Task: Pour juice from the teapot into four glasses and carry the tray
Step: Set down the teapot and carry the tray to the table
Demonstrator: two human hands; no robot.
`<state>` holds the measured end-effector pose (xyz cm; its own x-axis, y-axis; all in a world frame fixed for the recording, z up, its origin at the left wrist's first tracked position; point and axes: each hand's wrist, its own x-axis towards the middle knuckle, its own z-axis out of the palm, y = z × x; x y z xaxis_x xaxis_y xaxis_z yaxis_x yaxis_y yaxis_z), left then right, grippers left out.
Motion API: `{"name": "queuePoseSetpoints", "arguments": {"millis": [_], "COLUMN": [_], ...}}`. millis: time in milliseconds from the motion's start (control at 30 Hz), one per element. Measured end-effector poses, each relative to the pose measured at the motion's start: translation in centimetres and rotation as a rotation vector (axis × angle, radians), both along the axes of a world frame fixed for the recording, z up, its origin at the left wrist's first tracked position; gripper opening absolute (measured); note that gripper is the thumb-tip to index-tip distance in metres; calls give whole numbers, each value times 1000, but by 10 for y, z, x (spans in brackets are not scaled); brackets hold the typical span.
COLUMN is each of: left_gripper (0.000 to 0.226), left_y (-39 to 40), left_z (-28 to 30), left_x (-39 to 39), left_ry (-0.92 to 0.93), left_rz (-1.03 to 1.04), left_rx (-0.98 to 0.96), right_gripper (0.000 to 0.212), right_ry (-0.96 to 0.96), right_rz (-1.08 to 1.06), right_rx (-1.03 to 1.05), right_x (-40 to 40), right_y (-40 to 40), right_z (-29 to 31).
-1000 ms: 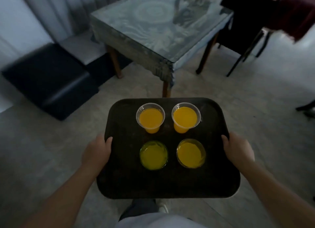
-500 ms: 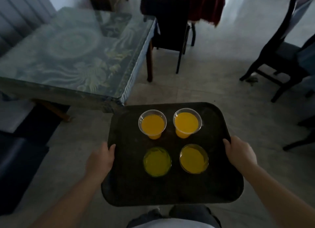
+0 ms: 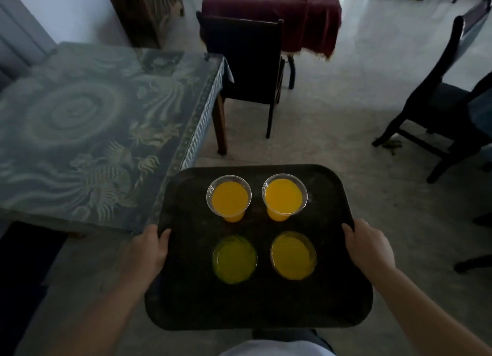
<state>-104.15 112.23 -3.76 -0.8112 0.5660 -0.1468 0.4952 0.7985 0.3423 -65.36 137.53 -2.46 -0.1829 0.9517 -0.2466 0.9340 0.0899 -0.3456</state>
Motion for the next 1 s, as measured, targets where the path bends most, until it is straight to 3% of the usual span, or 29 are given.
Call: {"name": "queuePoseSetpoints", "arguments": {"millis": [500, 633, 1000], "left_gripper": [36, 30, 40], "left_y": [153, 176, 205], "left_z": [2, -1, -3], "left_x": [-119, -169, -275], "left_ry": [-109, -183, -134], "left_rz": [183, 238, 484], "left_rx": [-8, 62, 50], "right_gripper": [30, 31, 35], "right_ry": [-77, -102, -88], "right_rz": [213, 269, 587], "right_rx": [16, -4, 31], "right_x": [-184, -251, -460], "right_y": [225, 266, 363], "right_z": [-9, -9, -10]}}
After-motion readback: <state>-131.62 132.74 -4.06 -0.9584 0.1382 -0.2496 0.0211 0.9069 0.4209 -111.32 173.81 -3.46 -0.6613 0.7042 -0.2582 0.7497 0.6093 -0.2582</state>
